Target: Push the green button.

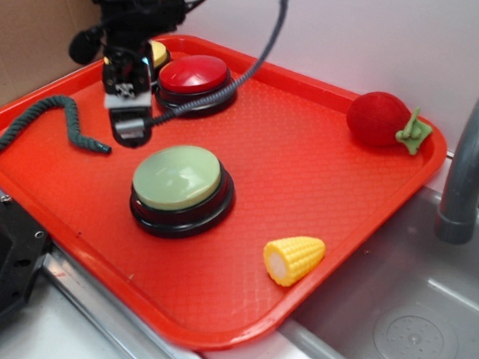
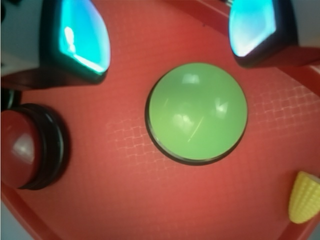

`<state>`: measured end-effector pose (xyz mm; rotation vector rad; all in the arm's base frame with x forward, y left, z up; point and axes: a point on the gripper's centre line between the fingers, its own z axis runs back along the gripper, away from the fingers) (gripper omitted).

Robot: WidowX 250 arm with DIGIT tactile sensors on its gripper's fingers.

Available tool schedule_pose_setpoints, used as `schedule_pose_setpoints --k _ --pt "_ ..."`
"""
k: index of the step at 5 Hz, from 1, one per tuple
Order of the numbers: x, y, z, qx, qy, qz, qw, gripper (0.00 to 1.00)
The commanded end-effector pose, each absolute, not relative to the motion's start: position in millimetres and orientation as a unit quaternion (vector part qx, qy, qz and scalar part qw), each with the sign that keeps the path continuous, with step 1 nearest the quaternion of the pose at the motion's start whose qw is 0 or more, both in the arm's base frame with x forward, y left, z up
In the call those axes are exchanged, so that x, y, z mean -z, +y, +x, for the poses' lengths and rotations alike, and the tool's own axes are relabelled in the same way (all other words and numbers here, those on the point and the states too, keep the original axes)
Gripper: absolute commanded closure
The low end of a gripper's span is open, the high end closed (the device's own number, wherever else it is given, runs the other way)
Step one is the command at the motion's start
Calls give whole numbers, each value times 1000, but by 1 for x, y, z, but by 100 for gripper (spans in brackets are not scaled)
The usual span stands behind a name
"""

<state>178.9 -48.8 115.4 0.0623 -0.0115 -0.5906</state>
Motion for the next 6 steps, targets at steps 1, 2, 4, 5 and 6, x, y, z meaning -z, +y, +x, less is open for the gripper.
schedule_pose_setpoints --k 1,2,4,5,6 --pt "-140 -47 178 274 -32 30 961 0" --pt "-148 -47 174 270 -31 31 962 0" --pt "-162 -42 168 255 -31 31 966 0" --pt "-166 -41 166 251 -33 32 967 0" --pt "-171 -39 164 246 -34 35 968 0"
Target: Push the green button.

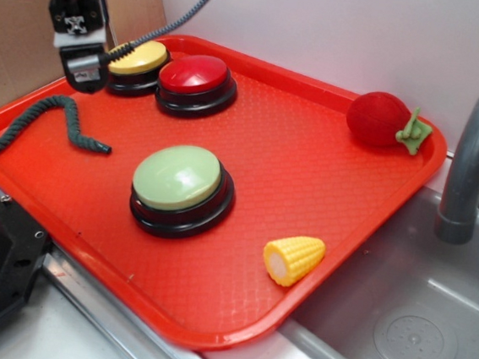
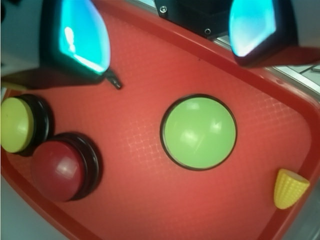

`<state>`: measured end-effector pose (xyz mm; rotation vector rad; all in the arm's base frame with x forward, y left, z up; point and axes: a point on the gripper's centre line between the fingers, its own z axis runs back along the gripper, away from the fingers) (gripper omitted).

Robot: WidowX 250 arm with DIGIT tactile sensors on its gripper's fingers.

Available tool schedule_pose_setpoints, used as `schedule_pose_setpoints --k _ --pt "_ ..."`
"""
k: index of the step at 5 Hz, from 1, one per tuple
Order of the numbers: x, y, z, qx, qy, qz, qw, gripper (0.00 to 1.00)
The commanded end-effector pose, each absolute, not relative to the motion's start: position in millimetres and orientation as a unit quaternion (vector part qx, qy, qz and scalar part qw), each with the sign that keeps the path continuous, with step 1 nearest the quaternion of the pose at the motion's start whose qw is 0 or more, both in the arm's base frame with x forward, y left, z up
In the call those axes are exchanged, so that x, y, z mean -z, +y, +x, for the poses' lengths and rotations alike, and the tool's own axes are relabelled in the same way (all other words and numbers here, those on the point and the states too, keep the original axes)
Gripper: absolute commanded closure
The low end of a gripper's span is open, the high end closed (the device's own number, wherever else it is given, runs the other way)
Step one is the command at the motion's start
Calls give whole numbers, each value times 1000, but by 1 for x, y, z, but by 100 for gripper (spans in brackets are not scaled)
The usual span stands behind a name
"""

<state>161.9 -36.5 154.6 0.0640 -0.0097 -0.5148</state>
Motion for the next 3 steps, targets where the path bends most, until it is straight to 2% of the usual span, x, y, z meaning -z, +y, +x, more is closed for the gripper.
schedule_pose_setpoints --k 1,2,3 --pt "-176 -38 161 241 -34 43 969 0" --pt "-181 -38 158 236 -38 46 970 0" --pt "-181 -37 157 232 -46 34 971 0"
